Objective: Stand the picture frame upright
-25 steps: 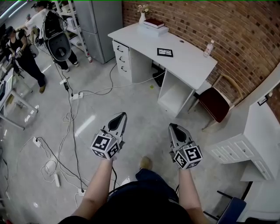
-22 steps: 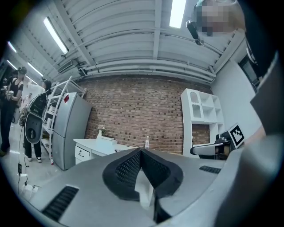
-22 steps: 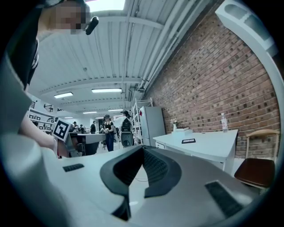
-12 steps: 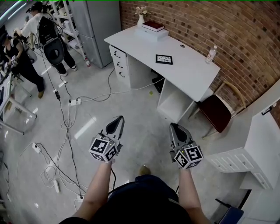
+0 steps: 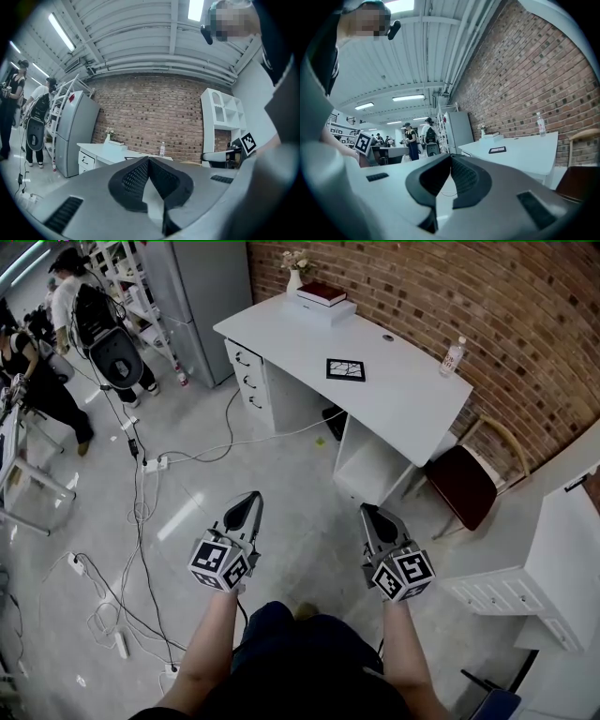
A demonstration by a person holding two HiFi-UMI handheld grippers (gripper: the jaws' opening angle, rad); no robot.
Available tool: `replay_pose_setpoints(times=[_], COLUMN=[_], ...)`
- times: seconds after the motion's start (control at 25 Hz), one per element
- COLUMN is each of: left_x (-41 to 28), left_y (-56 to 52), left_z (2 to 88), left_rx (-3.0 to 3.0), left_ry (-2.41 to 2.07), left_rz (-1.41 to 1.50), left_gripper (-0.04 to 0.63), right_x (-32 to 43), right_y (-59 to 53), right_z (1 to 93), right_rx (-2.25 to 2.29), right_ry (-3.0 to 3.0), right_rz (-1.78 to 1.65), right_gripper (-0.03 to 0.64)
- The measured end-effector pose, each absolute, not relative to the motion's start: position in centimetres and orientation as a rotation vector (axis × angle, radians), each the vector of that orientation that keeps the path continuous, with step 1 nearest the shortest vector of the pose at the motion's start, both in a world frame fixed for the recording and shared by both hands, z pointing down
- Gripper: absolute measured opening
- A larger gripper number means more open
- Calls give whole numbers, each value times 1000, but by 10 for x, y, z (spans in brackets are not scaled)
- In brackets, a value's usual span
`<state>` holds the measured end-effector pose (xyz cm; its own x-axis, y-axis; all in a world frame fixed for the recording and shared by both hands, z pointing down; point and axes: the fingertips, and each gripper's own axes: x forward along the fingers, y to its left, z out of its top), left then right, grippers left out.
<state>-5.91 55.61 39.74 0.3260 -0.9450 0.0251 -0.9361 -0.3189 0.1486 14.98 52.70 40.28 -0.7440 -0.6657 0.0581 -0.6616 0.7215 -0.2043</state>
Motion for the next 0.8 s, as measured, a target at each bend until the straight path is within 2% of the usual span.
replay_pose_setpoints(times=[0.8], left_x=[-56], left_y=[473], left_z=[378], left_rx=[2507], left_ry=[-1703], left_rz=[-143], left_gripper=[3], right_x=[165], right_y=[458], right_z=[392], right_rx=[-1190], right_ry=[2875], right_rz=[-278], right_gripper=[5])
